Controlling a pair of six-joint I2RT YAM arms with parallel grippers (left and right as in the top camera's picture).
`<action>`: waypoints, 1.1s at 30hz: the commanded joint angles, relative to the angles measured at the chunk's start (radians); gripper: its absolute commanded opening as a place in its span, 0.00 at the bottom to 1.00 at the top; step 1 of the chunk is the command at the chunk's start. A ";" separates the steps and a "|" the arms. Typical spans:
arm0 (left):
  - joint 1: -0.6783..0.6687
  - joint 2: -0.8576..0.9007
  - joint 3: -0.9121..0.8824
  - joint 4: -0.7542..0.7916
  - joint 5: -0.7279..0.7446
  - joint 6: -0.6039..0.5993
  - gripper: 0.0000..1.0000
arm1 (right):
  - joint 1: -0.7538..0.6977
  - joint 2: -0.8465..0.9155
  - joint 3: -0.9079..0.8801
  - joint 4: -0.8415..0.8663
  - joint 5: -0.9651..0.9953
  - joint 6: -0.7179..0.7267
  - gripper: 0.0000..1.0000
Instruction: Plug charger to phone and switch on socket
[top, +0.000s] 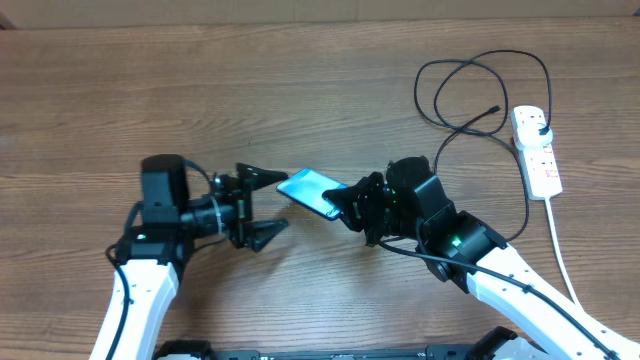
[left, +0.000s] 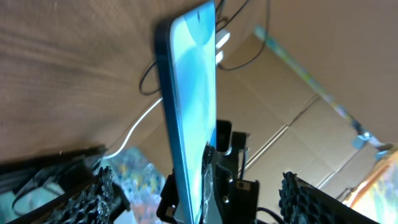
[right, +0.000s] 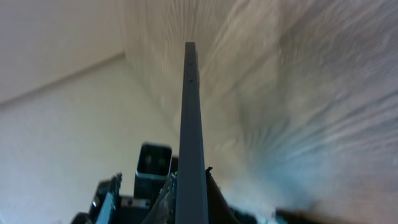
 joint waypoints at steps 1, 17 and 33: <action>-0.137 0.002 -0.001 0.060 -0.153 -0.215 0.88 | -0.002 0.011 0.007 0.022 -0.156 0.036 0.04; -0.245 0.002 -0.001 0.220 -0.296 -0.285 0.60 | -0.002 0.011 0.007 0.050 -0.318 0.245 0.04; -0.246 0.002 -0.001 0.219 -0.296 -0.285 0.23 | -0.002 0.011 0.007 0.117 -0.288 0.292 0.05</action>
